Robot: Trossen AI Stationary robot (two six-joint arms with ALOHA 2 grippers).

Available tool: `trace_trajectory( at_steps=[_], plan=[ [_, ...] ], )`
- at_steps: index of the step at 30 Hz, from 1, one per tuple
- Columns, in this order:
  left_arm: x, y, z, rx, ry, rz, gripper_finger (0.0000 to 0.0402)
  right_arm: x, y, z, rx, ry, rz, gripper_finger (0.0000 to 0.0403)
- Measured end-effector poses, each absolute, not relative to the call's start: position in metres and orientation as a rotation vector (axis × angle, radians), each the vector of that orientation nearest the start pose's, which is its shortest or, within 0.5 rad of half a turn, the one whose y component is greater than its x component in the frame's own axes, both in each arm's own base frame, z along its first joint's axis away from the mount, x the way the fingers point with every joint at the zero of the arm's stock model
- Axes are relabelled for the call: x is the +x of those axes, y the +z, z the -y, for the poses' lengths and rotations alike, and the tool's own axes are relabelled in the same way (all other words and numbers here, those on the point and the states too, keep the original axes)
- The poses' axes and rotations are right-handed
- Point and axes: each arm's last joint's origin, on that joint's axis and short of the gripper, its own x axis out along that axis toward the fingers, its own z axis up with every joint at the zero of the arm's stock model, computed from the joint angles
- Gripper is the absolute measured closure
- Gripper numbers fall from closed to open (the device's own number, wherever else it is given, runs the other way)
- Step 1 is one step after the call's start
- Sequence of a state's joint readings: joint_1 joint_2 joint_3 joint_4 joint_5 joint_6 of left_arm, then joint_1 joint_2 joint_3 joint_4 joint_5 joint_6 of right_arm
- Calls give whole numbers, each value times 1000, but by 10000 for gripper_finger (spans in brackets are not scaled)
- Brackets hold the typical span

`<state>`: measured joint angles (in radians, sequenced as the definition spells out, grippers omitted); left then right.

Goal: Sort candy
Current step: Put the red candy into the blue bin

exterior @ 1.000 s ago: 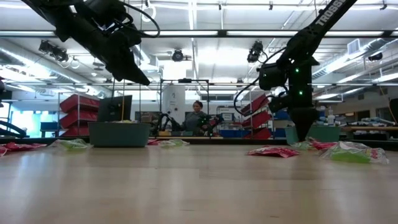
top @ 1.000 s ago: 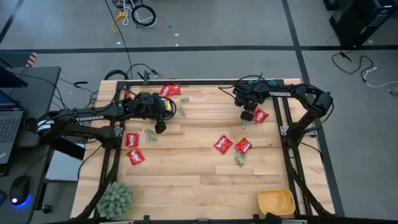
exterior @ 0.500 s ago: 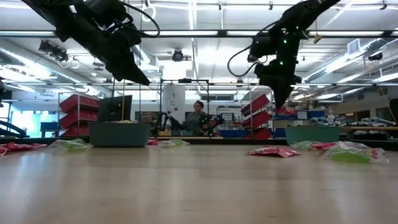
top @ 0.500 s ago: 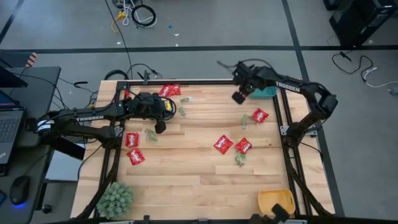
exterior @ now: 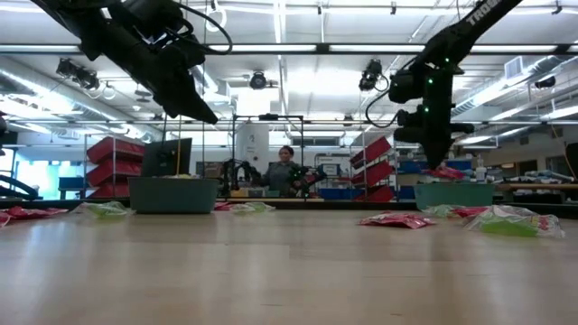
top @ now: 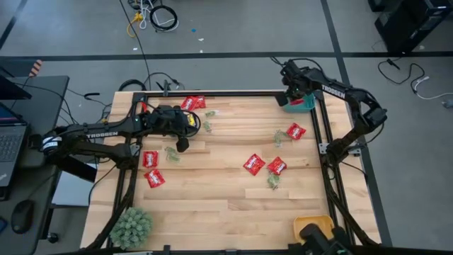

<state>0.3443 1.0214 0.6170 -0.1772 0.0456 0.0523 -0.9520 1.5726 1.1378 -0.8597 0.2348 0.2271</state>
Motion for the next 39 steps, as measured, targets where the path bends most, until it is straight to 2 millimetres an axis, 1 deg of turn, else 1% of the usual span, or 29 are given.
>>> trace_trajectory(
  at_steps=[3, 7, 11, 17, 23, 25, 32, 36, 39],
  plan=[
    [200, 235, -70, -64, 276, -576, 401, 168, 219, 241, 664, -1162, -1166, 403],
    [200, 235, -70, -63, 276, -570, 401, 175, 208, 243, 668, -1178, -1187, 403],
    [200, 235, -70, -64, 277, -570, 401, 184, 198, 244, 667, -1158, -1201, 403],
    [200, 235, -70, -64, 277, -571, 401, 203, 197, 232, 691, -1079, -1165, 403],
    [200, 235, -70, -65, 277, -571, 401, 218, 198, 224, 668, -1037, -1123, 403],
    [200, 235, -70, -66, 277, -576, 401, 218, 198, 223, 664, -1039, -1124, 403],
    [200, 234, -70, -67, 276, -580, 401, 204, 195, 235, 695, -1130, -1125, 403],
    [200, 234, -70, -67, 276, -580, 401, 207, 194, 236, 693, -1127, -1101, 395],
    [200, 234, -70, -67, 276, -581, 401, 211, 193, 237, 683, -1118, -1072, 379]
  ],
)
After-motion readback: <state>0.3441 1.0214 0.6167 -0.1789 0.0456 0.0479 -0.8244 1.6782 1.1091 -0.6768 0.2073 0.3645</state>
